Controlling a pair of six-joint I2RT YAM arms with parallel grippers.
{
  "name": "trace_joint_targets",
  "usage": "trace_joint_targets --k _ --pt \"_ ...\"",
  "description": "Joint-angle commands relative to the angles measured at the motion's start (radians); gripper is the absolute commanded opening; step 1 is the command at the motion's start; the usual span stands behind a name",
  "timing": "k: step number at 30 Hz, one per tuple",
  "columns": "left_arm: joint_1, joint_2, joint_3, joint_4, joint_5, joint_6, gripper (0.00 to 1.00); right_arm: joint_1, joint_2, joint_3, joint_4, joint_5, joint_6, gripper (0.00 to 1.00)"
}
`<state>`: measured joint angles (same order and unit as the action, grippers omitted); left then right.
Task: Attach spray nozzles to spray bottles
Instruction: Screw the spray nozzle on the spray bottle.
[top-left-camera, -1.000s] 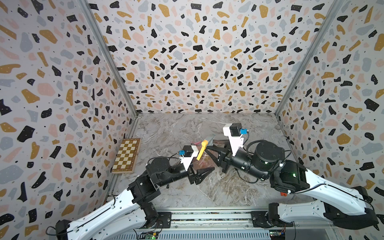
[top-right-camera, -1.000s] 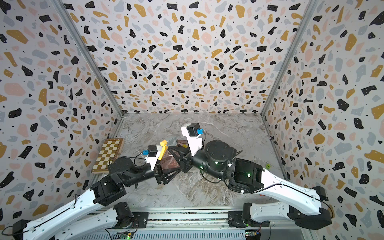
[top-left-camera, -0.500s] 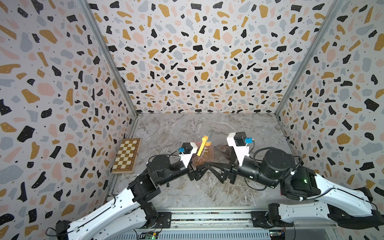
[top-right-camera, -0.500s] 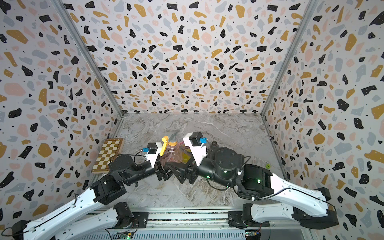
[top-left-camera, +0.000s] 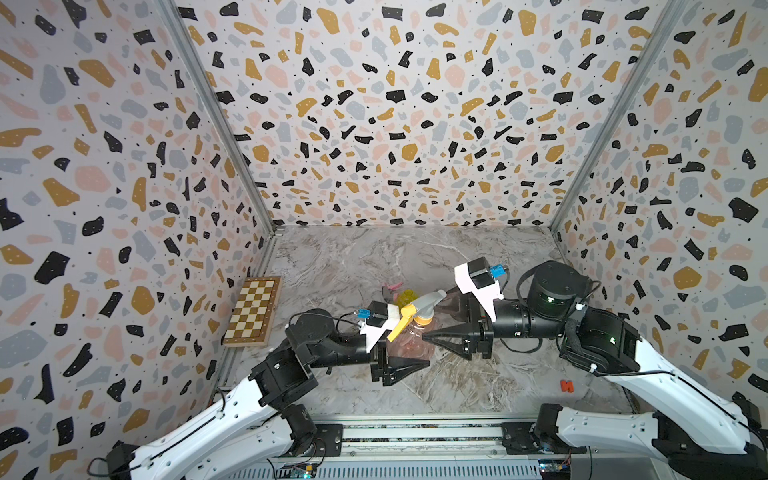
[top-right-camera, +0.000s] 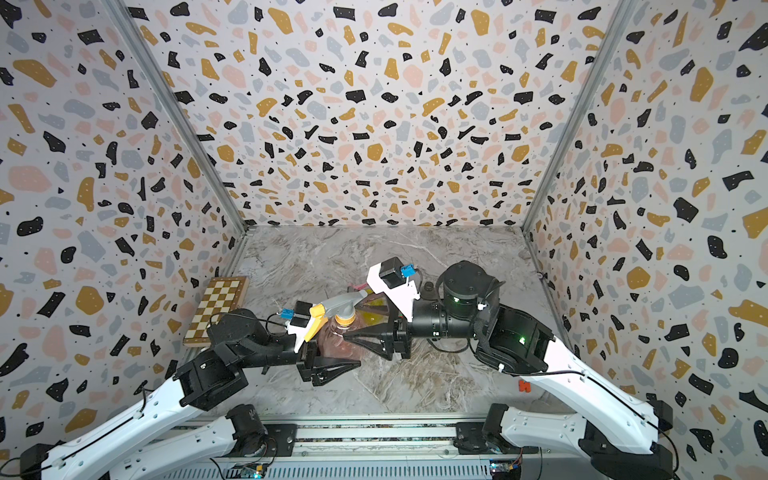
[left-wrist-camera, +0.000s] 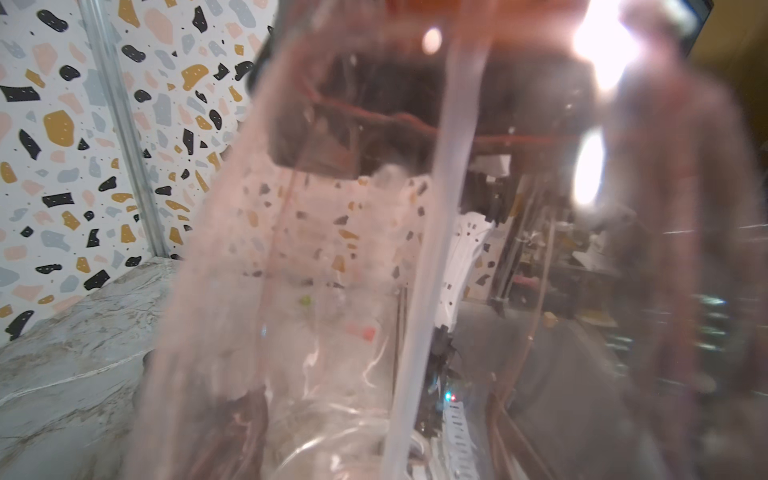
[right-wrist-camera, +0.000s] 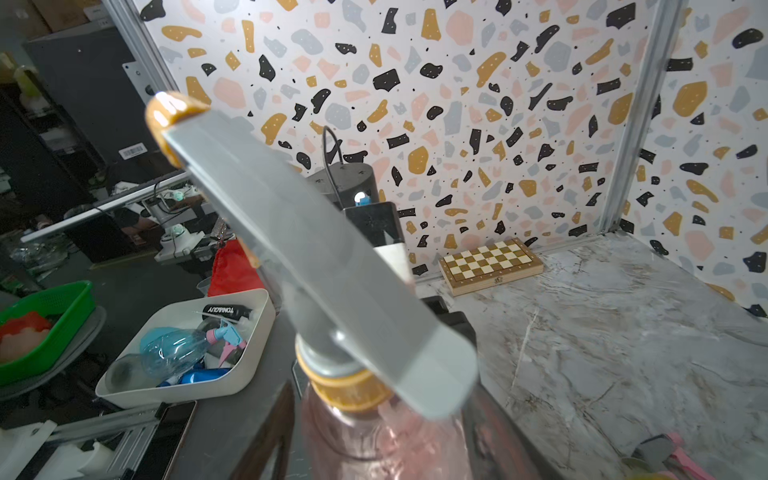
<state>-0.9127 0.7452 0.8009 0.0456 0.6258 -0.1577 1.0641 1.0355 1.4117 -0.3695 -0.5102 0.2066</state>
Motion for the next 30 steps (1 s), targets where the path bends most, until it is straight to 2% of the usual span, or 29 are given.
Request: trace_joint_targets --k 1,5,13,17,21,26,30 --pt "0.003 -0.001 0.033 0.042 0.06 0.004 0.0 -0.004 -0.013 0.05 0.057 -0.082 -0.005 0.62" --pt "0.003 0.004 0.026 0.049 0.062 0.004 0.0 -0.004 0.002 0.062 0.071 -0.091 0.009 0.56" --pt "0.003 0.009 0.019 0.058 0.05 0.001 0.0 -0.004 0.026 0.062 0.087 -0.099 0.037 0.38" --pt "0.002 0.007 0.02 0.06 0.027 -0.002 0.0 -0.002 0.024 0.047 0.089 -0.083 0.05 0.22" --pt "0.003 0.007 0.024 0.063 -0.008 -0.002 0.0 0.016 0.023 0.038 0.084 -0.062 0.058 0.01" --pt "0.002 0.01 0.035 0.066 -0.06 0.0 0.0 0.082 0.038 0.031 0.055 0.017 0.059 0.0" --pt "0.003 0.015 0.04 0.066 -0.113 0.007 0.0 0.118 0.032 -0.005 0.066 0.114 0.111 0.0"
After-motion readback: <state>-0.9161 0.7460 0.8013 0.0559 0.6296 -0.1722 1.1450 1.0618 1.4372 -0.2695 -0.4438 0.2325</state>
